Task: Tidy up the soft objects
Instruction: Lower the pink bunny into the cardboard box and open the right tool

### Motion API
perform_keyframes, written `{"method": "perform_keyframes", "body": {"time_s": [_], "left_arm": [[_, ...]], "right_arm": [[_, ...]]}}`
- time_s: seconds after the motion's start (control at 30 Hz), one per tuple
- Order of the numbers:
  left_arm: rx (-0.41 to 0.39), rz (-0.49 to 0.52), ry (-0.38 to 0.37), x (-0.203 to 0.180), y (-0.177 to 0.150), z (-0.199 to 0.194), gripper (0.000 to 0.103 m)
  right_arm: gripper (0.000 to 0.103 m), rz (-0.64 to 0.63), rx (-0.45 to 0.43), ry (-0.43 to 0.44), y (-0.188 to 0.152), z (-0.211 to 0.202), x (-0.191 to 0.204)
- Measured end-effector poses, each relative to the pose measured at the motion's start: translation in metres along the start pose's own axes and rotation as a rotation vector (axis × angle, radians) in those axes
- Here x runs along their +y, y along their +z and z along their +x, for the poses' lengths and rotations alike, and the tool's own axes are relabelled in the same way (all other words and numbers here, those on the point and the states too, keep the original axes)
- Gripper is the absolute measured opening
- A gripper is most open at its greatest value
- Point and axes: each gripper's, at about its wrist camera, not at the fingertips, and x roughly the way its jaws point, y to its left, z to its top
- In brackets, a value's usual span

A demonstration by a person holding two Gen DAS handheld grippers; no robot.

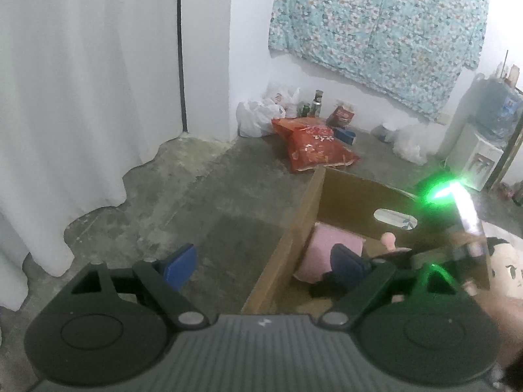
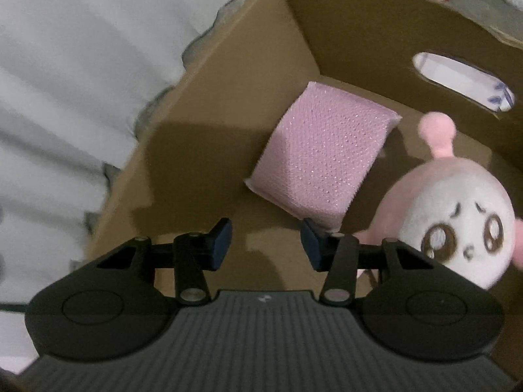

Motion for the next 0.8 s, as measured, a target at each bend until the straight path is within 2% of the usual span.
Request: {"method": "perform_keyframes", "body": {"time_s": [0.03, 0.07, 0.17, 0.2, 0.27, 0.3, 0.37, 0.47, 0.53, 0.6, 0.63, 0.8], "left_arm": [[-0.002, -0.001, -0.004, 0.001, 0.000, 0.000, 0.090], [-0.003, 0.000, -0.007, 0.002, -0.001, 0.001, 0.090], [-0.007, -0.003, -0.014, 0.003, -0.003, 0.002, 0.093], [-0.007, -0.005, -0.016, 0.003, -0.004, 0.002, 0.093], [-0.002, -0.011, -0.021, 0.001, -0.005, 0.003, 0.093], [0.001, -0.013, -0.026, 0.002, -0.005, 0.004, 0.093], [0.004, -0.017, -0.030, -0.001, -0.006, 0.002, 0.093], [0.005, -0.005, -0.031, -0.006, -0.008, 0.001, 0.094], [0.008, 0.006, -0.026, -0.007, -0.009, 0.000, 0.094], [0.011, 0.012, -0.027, -0.007, -0.011, 0.001, 0.094], [0.013, 0.012, -0.028, -0.007, -0.012, 0.001, 0.094], [0.014, 0.004, -0.035, -0.004, -0.012, 0.003, 0.094]], "right_arm": [[0.049, 0.021, -0.002, 0.023, 0.000, -0.008, -0.004], [0.055, 0.023, -0.006, 0.037, -0.001, -0.018, -0.006], [0.083, -0.027, -0.065, 0.008, -0.005, -0.058, -0.015], [0.088, -0.054, -0.105, -0.050, -0.008, -0.072, -0.017], [0.094, -0.137, -0.189, -0.219, -0.011, -0.092, -0.018], [0.102, -0.170, -0.211, -0.274, -0.010, -0.096, -0.019], [0.102, -0.210, -0.193, -0.351, -0.006, -0.093, -0.026], [0.102, -0.267, -0.061, -0.410, 0.003, -0.063, -0.039], [0.099, -0.255, 0.005, -0.451, 0.008, -0.034, -0.042], [0.090, -0.200, 0.041, -0.383, 0.012, -0.022, -0.051], [0.088, -0.172, 0.045, -0.367, 0.014, -0.020, -0.054], [0.085, -0.019, -0.044, -0.325, 0.021, -0.034, -0.069]]}}
